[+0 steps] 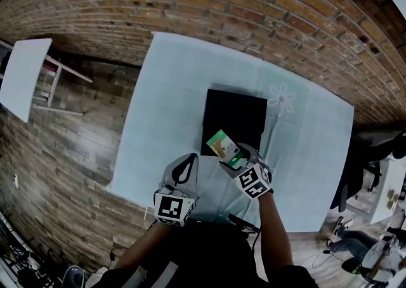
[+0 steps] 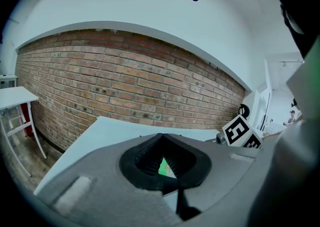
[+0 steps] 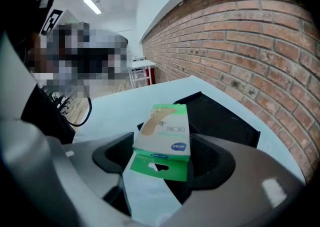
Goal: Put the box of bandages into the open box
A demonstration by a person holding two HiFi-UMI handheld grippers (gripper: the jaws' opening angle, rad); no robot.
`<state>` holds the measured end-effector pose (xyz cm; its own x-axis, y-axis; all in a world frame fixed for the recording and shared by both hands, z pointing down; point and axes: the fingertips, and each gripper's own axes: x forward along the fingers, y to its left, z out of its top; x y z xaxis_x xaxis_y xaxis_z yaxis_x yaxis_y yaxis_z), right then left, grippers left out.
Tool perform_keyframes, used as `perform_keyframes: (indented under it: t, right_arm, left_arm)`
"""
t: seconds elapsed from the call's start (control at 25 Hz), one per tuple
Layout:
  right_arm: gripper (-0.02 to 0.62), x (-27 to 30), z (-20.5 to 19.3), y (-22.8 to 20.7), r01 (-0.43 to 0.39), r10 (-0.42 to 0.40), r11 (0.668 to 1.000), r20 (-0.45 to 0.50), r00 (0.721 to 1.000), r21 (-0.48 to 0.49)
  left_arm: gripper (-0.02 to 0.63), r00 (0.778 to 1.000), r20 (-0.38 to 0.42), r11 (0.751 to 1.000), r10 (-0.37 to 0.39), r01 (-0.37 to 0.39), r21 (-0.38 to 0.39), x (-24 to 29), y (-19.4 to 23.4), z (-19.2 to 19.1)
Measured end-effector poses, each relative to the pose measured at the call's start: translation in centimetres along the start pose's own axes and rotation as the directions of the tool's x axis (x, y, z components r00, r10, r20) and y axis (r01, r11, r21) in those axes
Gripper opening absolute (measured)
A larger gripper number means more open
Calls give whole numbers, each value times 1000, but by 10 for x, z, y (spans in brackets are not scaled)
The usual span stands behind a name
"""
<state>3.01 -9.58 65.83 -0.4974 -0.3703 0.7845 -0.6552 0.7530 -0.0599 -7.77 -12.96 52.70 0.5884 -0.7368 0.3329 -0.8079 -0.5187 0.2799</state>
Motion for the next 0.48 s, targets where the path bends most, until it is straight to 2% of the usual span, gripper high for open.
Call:
perform_keyframes:
  t: [0.48]
  right_arm:
    - [348,29,-12,-10,-98,95,994,-47,994,-47]
  left_arm:
    - [0,1000,-4,1000,15,-15,-12,7,5,-5]
